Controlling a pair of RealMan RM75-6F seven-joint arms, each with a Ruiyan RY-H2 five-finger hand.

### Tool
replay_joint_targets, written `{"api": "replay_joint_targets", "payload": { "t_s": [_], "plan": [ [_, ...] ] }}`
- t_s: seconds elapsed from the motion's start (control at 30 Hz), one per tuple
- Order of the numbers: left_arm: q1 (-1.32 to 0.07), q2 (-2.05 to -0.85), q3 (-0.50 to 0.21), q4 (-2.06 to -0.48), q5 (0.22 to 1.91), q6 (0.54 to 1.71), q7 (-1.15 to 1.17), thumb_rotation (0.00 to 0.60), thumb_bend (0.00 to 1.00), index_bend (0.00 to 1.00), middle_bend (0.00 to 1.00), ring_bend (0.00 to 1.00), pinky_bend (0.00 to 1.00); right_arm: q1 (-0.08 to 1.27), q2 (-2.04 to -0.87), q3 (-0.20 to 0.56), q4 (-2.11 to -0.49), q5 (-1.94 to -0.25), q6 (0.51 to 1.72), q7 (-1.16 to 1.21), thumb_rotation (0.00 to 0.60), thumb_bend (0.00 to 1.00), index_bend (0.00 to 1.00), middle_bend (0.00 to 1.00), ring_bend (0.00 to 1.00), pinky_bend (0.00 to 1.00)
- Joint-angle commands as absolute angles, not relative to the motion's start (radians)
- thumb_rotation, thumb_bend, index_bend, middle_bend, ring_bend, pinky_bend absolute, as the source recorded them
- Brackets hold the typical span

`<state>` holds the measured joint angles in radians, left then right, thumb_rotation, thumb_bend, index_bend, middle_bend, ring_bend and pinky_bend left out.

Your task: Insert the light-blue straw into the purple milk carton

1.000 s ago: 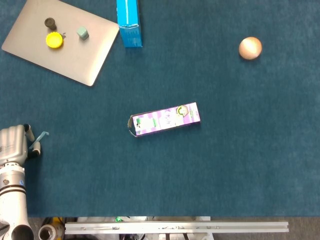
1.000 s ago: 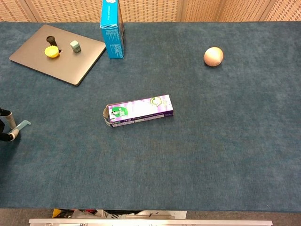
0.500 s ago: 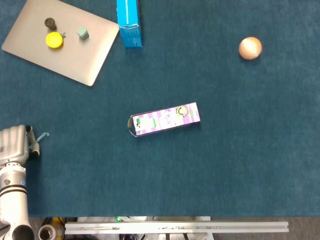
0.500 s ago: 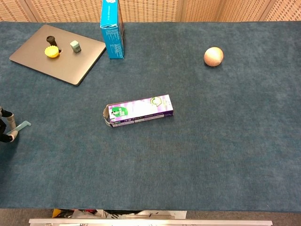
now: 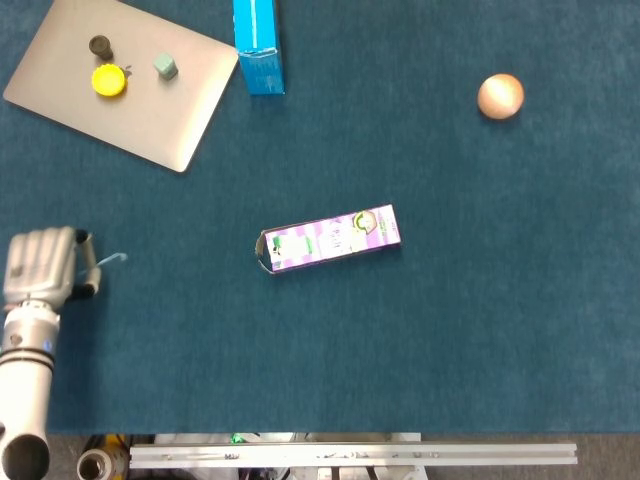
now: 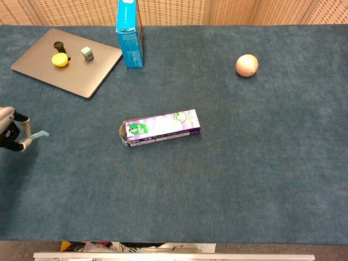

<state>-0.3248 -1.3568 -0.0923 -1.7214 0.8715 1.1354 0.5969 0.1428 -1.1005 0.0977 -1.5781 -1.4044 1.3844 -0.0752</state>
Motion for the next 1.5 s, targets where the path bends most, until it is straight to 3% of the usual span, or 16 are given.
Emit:
{"api": "replay_joint_targets", "payload": {
  "t_s": [0.03, 0.3, 0.6, 0.97, 1.5],
  "plan": [
    [-0.384, -1.297, -0.117, -1.790, 0.879, 1.075, 0.606, 0.536, 0.39, 0.57, 0.88, 0.97, 1.00, 0.144, -1.102, 0.097, -1.579, -1.405, 1.383, -0.076, 0.512, 0.46, 0.24, 0.35, 0.24, 0.35],
    [-0.527, -1.231, -0.145, -1.920, 0.823, 0.961, 0.667, 0.536, 0.39, 0.57, 0.88, 0.97, 1.00, 0.149, -1.101, 0.099, -1.585, -1.415, 1.386, -0.079, 0.512, 0.46, 0.24, 0.35, 0.24, 0.35],
    [-0.714, -1.241, -0.115, -1.991, 0.641, 0.855, 0.752, 0.530, 0.39, 0.57, 0.88, 0.97, 1.00, 0.153, -1.102, 0.097, -1.587, -1.419, 1.382, -0.076, 0.511, 0.46, 0.24, 0.35, 0.24, 0.35],
    [-0.917, -1.339, -0.095, -1.996, 0.430, 0.897, 0.817, 0.520, 0.39, 0.57, 0.88, 0.97, 1.00, 0.150, -1.106, 0.093, -1.584, -1.422, 1.385, -0.071, 0.512, 0.46, 0.24, 0.35, 0.24, 0.35],
    [-1.100, -1.454, -0.082, -1.862, 0.181, 0.923, 0.812, 0.503, 0.39, 0.57, 0.88, 0.97, 1.00, 0.128, -1.097, 0.085, -1.580, -1.425, 1.407, -0.049, 0.511, 0.46, 0.24, 0.35, 0.24, 0.35]
  ]
}}
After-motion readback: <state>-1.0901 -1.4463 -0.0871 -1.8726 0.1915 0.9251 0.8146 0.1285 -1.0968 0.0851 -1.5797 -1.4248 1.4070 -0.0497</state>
